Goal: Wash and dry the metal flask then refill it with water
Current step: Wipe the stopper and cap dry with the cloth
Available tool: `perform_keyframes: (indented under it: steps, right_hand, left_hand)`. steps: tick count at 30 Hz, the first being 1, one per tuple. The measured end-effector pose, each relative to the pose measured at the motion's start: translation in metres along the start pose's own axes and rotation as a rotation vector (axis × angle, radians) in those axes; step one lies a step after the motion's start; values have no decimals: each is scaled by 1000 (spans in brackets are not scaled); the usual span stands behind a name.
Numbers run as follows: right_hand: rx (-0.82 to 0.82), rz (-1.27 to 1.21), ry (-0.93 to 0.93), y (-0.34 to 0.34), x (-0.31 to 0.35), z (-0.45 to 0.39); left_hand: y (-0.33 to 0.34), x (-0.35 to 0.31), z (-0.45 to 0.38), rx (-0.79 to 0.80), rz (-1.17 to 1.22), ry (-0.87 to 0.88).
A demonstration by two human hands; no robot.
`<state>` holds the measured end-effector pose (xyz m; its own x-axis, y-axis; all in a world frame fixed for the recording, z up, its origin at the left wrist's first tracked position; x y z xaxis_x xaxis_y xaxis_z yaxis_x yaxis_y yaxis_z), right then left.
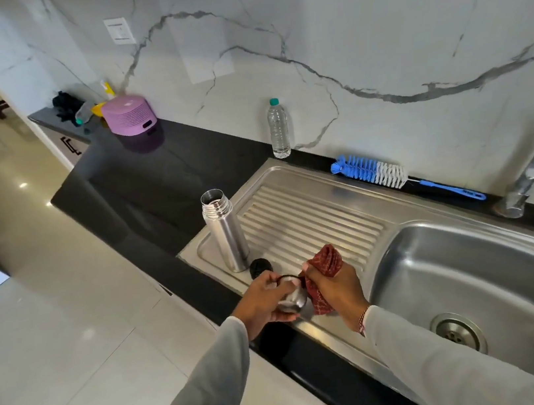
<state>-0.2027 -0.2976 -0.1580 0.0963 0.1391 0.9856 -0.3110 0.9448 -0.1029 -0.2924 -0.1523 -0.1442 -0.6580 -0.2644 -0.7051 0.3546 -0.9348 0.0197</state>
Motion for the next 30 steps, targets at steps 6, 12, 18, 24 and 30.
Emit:
perform_keyframes:
  steps: [6,12,18,24,30]
  right_hand:
    - [-53,-39,-12,-23,1,-12]
    - [-80,-172,2,-52,12,-14]
    - [-88,-259,23,-68,11,-13]
    - [-55,-337,59,-75,11,-13]
    - [-50,-414,111,-80,12,-11]
  left_hand:
    - [10,25,-21,-285,-319,317]
    - [15,37,-37,-394,-372,410]
    - [14,38,-29,-432,-431,407]
    - [-17,23,-5,-740,-465,485]
    - [-36,-2,-27,-681,-671,338]
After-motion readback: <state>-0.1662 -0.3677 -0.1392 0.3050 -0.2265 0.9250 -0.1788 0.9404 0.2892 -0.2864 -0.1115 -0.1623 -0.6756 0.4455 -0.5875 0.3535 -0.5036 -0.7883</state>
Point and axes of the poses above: each hand's wrist, its own z-axis away from the middle knuckle, its own y-axis out of the palm, x = y × z, the point moved 2 cm from there along -z, towards the middle knuckle, and after that the axes turned 12 degrees about -y, right-handed, at the moved point
